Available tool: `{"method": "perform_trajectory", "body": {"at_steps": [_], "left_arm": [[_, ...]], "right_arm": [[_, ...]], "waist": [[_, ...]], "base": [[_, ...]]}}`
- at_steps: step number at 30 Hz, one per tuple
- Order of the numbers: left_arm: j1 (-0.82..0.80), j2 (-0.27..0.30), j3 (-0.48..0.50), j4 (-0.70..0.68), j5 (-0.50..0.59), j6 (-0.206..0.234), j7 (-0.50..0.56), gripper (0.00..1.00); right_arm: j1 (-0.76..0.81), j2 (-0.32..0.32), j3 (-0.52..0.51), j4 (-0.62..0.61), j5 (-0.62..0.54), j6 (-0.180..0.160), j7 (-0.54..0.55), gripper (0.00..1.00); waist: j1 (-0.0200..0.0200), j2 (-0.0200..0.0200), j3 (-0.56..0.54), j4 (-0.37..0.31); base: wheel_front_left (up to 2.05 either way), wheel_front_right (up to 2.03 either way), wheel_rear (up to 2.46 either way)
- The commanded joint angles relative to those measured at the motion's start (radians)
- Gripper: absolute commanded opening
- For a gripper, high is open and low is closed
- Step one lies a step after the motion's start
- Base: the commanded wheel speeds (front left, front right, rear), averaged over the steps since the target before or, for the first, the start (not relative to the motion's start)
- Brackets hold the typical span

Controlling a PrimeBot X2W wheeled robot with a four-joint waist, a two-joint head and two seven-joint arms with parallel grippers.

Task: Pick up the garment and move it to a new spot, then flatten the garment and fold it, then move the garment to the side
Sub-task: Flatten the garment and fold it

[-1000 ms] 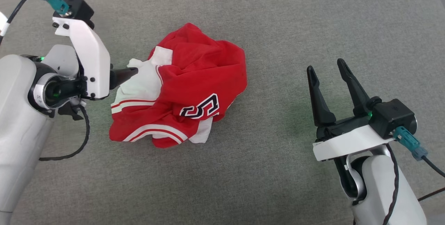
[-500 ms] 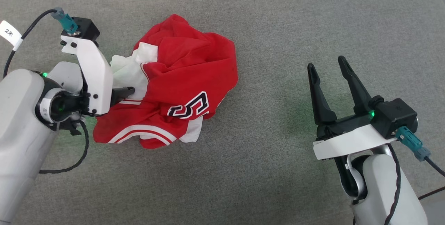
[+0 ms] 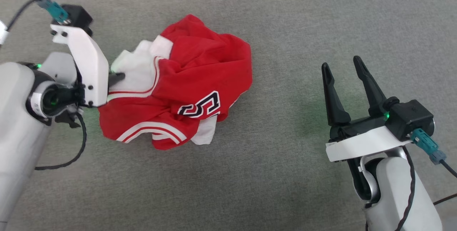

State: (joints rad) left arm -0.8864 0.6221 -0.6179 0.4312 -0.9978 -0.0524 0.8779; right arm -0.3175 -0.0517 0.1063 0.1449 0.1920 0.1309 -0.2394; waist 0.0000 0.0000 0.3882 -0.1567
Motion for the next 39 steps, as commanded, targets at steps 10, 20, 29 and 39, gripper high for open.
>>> {"method": "perform_trajectory", "body": {"at_steps": [10, 20, 29, 39], "left_arm": [[0.086, 0.093, 0.085, -0.193, -0.033, 0.067, -0.070, 0.00], [0.329, 0.257, 0.216, -0.371, -0.073, 0.239, -0.144, 0.00], [0.554, 0.319, 0.288, -0.347, -0.122, 0.319, -0.212, 0.00], [0.621, 0.216, 0.272, -0.115, -0.194, 0.254, -0.240, 0.00]], "right_arm": [[0.018, 0.001, -0.017, -0.007, -0.028, 0.000, 0.017, 1.00], [0.040, 0.001, -0.025, -0.019, -0.033, 0.000, 0.045, 1.00], [0.056, 0.001, -0.020, -0.028, -0.028, 0.000, 0.056, 1.00], [0.049, 0.000, 0.001, -0.019, -0.018, 0.000, 0.070, 1.00]], "waist": [[0.0000, 0.0000, -0.059, 0.074], [0.0000, 0.0000, -0.111, 0.136], [0.0000, 0.0000, -0.125, 0.149], [0.0000, 0.0000, -0.133, 0.149]], "base": [[0.00, 0.00, 0.00], [0.00, 0.00, 0.00], [0.00, 0.00, 0.00], [0.00, 0.00, 0.00]]}}
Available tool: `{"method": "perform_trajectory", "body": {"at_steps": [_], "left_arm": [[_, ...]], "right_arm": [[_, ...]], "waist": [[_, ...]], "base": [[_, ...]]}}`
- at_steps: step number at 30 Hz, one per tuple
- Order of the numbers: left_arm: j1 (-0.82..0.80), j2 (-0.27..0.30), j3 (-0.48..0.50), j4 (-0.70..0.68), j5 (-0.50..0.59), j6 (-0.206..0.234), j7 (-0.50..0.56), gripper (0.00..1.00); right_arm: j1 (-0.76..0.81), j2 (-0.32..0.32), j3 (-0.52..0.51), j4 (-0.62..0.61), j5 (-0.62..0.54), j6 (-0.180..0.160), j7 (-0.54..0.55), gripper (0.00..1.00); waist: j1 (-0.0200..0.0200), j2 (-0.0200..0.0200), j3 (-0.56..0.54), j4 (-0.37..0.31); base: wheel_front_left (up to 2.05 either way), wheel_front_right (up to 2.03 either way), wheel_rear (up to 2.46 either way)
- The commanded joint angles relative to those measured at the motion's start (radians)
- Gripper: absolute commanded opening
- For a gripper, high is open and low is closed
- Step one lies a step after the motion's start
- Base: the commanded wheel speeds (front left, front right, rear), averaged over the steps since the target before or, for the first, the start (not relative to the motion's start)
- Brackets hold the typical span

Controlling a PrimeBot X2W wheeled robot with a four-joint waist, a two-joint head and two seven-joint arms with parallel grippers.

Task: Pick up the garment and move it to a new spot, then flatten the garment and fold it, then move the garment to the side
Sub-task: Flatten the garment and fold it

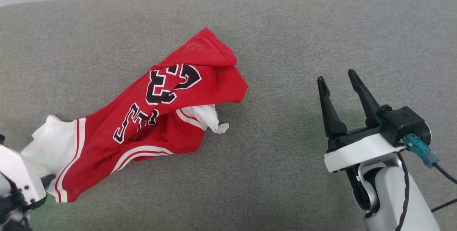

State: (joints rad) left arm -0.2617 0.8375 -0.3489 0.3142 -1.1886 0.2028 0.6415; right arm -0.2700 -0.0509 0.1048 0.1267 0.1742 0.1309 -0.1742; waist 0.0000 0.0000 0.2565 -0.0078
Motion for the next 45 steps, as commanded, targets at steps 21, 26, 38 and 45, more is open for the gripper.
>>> {"method": "perform_trajectory", "body": {"at_steps": [21, 26, 38, 45], "left_arm": [[-0.315, 0.023, -0.121, -0.239, 0.153, -0.082, 0.135, 1.00], [-0.427, -0.018, -0.195, -0.291, 0.199, -0.081, 0.239, 1.00], [-0.519, -0.113, -0.270, -0.170, 0.218, -0.108, 0.302, 1.00], [-0.544, -0.157, -0.295, -0.029, 0.228, -0.171, 0.267, 0.00]], "right_arm": [[-0.004, 0.000, 0.024, -0.013, -0.004, 0.000, 0.018, 1.00], [-0.017, 0.000, 0.035, -0.013, 0.007, 0.000, 0.005, 1.00], [-0.050, 0.000, 0.041, -0.006, 0.019, 0.000, -0.025, 1.00], [-0.065, 0.000, 0.038, 0.011, 0.015, 0.000, -0.041, 1.00]], "waist": [[0.0000, 0.0000, -0.034, 0.001], [0.0000, 0.0000, -0.009, -0.030], [0.0000, 0.0000, 0.072, -0.090], [0.0000, 0.0000, 0.092, -0.091]], "base": [[0.00, 0.00, 0.00], [0.00, 0.00, 0.00], [0.00, 0.00, 0.00], [0.00, 0.00, 0.00]]}}
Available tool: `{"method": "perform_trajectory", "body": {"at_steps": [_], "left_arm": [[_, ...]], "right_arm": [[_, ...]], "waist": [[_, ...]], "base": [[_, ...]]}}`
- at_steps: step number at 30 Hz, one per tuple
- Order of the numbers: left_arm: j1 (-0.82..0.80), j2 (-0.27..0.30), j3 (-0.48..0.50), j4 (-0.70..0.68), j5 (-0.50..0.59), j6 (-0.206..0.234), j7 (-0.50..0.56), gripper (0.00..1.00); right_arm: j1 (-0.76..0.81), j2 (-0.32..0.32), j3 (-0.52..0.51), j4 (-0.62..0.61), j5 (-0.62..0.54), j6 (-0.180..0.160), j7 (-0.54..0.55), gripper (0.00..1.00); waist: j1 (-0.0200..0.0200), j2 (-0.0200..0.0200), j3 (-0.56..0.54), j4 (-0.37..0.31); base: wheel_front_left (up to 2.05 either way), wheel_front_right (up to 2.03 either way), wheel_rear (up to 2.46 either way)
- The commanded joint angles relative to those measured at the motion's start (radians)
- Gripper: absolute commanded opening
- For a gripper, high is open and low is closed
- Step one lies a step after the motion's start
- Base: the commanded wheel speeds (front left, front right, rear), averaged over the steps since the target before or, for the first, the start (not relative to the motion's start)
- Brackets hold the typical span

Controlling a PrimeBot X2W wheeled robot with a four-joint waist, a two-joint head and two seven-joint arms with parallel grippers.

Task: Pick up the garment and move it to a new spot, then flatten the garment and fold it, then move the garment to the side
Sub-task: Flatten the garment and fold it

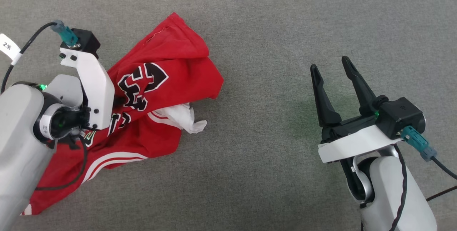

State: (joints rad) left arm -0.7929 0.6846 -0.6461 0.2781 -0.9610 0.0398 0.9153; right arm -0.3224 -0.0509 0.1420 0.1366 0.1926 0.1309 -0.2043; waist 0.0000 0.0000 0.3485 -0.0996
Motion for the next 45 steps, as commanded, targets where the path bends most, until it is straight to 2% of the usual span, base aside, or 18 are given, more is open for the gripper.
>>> {"method": "perform_trajectory", "body": {"at_steps": [1, 8, 16, 32, 33, 34, 35, 36, 45], "left_arm": [[-0.023, -0.008, 0.004, 0.019, 0.005, -0.022, -0.023, 0.00], [-0.076, 0.005, 0.031, 0.047, 0.027, -0.065, -0.097, 0.00], [-0.114, 0.031, 0.063, 0.079, 0.022, -0.069, -0.121, 0.00], [-0.115, -0.028, 0.029, -0.037, -0.016, -0.070, -0.064, 0.00], [-0.115, -0.031, 0.023, -0.046, -0.015, -0.075, -0.059, 0.11], [-0.115, -0.038, 0.018, -0.055, -0.020, -0.077, -0.053, 0.42], [-0.117, -0.041, 0.013, -0.061, -0.021, -0.079, -0.047, 0.98], [-0.122, -0.045, 0.008, -0.066, -0.021, -0.076, -0.040, 1.00], [-0.145, -0.045, -0.061, -0.070, 0.030, -0.092, 0.021, 1.00]], "right_arm": [[-0.014, 0.000, 0.001, 0.004, -0.004, 0.000, -0.010, 1.00], [0.008, 0.000, -0.009, 0.016, -0.017, 0.000, -0.010, 1.00], [0.020, 0.000, -0.005, 0.012, -0.022, 0.000, 0.004, 1.00], [0.030, 0.000, -0.004, -0.012, -0.028, 0.000, 0.020, 1.00], [0.029, 0.000, -0.004, -0.013, -0.027, 0.000, 0.021, 1.00], [0.029, 0.000, -0.002, -0.015, -0.026, 0.000, 0.021, 1.00], [0.029, 0.000, -0.001, -0.016, -0.025, 0.000, 0.022, 1.00], [0.027, 0.000, 0.001, -0.017, -0.023, 0.000, 0.022, 1.00], [0.007, 0.000, 0.007, -0.022, -0.011, 0.000, 0.011, 1.00]], "waist": [[0.0000, 0.0000, 0.000, 0.001], [0.0000, 0.0000, -0.025, 0.023], [0.0000, 0.0000, -0.050, 0.039], [0.0000, 0.0000, -0.058, 0.041], [0.0000, 0.0000, -0.056, 0.040], [0.0000, 0.0000, -0.055, 0.040], [0.0000, 0.0000, -0.052, 0.038], [0.0000, 0.0000, -0.049, 0.036], [0.0000, 0.0000, 0.003, 0.003]], "base": [[0.00, 0.00, 0.00], [0.00, 0.00, 0.00], [0.00, 0.00, 0.00], [0.00, 0.00, 0.00], [0.00, 0.00, 0.00], [0.00, 0.00, 0.00], [0.00, 0.00, 0.00], [0.00, 0.00, 0.00], [0.00, 0.00, 0.00]]}}
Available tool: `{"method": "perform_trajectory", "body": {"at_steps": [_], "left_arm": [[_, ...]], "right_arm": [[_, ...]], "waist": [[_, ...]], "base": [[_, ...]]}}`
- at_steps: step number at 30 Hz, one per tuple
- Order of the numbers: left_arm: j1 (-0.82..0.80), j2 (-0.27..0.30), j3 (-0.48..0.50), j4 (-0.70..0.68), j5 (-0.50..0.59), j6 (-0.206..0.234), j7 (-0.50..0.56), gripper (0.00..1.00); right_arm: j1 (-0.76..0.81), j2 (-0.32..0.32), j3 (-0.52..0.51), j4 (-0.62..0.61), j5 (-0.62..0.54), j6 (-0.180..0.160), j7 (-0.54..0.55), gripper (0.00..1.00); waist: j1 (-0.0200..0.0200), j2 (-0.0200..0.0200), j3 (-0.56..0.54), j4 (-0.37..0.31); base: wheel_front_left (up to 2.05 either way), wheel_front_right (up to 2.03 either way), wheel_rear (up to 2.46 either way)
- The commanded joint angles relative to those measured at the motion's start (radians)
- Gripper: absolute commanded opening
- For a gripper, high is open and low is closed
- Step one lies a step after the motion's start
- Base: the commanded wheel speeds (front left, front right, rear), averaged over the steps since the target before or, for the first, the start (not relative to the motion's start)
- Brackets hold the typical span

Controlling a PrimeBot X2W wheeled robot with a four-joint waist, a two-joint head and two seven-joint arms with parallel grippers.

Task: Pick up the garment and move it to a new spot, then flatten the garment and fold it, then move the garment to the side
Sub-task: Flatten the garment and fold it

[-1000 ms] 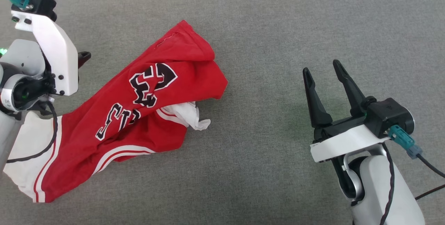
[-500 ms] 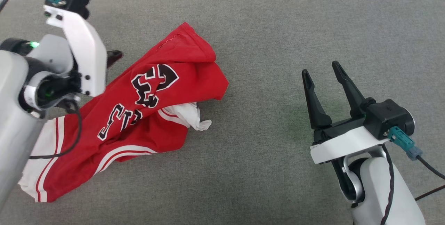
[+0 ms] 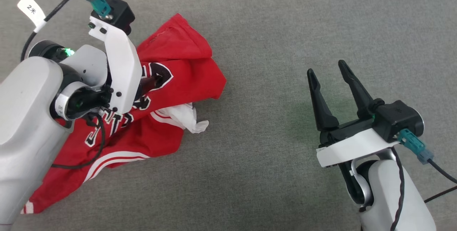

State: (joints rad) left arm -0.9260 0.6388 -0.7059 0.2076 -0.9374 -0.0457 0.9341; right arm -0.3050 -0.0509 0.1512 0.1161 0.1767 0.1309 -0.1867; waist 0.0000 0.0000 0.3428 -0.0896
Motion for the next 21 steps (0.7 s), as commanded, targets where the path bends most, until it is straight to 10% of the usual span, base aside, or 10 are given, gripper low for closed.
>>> {"method": "perform_trajectory", "body": {"at_steps": [1, 8, 10, 21], "left_arm": [[-0.011, -0.001, -0.006, 0.006, 0.010, -0.009, 0.001, 1.00], [-0.020, 0.002, -0.052, 0.090, 0.062, -0.042, -0.031, 1.00], [-0.027, -0.003, -0.063, 0.115, 0.060, -0.056, -0.039, 0.00], [-0.095, 0.011, -0.042, 0.139, 0.031, -0.077, -0.102, 0.00]], "right_arm": [[-0.011, 0.000, -0.004, -0.001, 0.006, 0.000, -0.008, 1.00], [-0.023, 0.000, -0.004, 0.000, 0.004, 0.000, -0.017, 1.00], [-0.029, 0.000, -0.005, 0.001, 0.004, 0.000, -0.020, 1.00], [-0.035, 0.000, -0.011, 0.016, -0.001, 0.000, -0.027, 1.00]], "waist": [[0.0000, 0.0000, 0.015, -0.010], [0.0000, 0.0000, 0.052, -0.023], [0.0000, 0.0000, 0.058, -0.023], [0.0000, 0.0000, 0.064, -0.002]], "base": [[0.00, 0.00, 0.00], [0.00, 0.00, 0.00], [0.00, 0.00, 0.00], [0.00, 0.00, 0.00]]}}
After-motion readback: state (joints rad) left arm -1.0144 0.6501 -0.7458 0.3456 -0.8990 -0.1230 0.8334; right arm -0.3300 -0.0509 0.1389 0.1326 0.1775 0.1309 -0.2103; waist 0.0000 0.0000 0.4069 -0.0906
